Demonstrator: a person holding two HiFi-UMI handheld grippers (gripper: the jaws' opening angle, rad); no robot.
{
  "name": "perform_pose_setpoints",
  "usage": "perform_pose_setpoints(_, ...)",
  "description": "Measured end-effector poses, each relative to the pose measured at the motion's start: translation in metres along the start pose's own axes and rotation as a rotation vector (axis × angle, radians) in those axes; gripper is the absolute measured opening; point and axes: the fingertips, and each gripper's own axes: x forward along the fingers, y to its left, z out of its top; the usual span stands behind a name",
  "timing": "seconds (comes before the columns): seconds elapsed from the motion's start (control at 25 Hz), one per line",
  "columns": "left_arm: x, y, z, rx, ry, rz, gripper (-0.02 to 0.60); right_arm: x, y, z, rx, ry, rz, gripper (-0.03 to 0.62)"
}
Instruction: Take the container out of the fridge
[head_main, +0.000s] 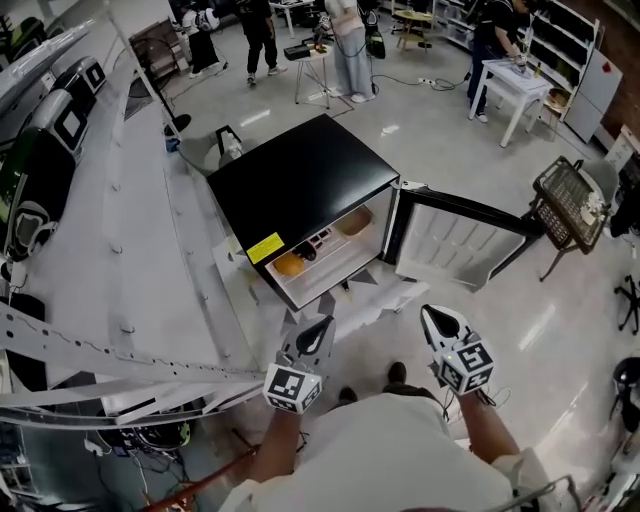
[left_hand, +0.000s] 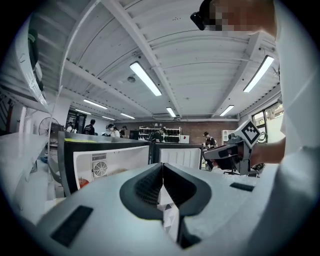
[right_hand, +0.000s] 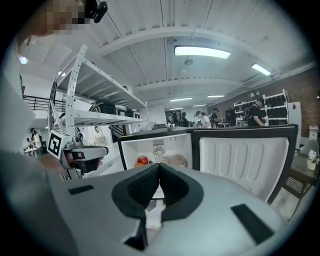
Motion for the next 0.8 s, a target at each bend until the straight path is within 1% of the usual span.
perform_pose_setpoints(0.12, 0.013, -0.003, 0.006, 0.030, -0.003, 0.027, 0.005, 0.006, -0.011, 0.005, -0.013, 0.004, 0.033, 0.006)
perform_pose_setpoints(0.28, 0.033, -0.001, 0.012, 0.039, -0.008, 0.072, 0.005, 0.012, -0.032, 0.012, -0.022, 0.001, 0.057, 0.006)
perform_pose_setpoints(0.4, 0.047, -0.003, 0.015, 0.053, -0.007, 0.089, 0.006, 0.015, -0.047, 0.014, -0.015, 0.000, 0.068, 0.006)
perform_pose_setpoints(0.52, 0.059, -0.004, 0.014, 0.089, 0.007, 0.109, 0.006, 0.021, -0.058, 0.013, -0.013, 0.003, 0.087, 0.006)
perform_pose_setpoints(0.68, 0.076, -0.007, 0.020, 0.156, 0.027, 0.126, 0.006, 0.029, -0.069, 0.010, -0.005, 0.010, 0.111, 0.006)
perform_pose_setpoints(0.8, 0.087, -0.006, 0.021, 0.187, 0.045, 0.129, 0.006, 0.034, -0.075, 0.010, 0.001, 0.012, 0.126, 0.006)
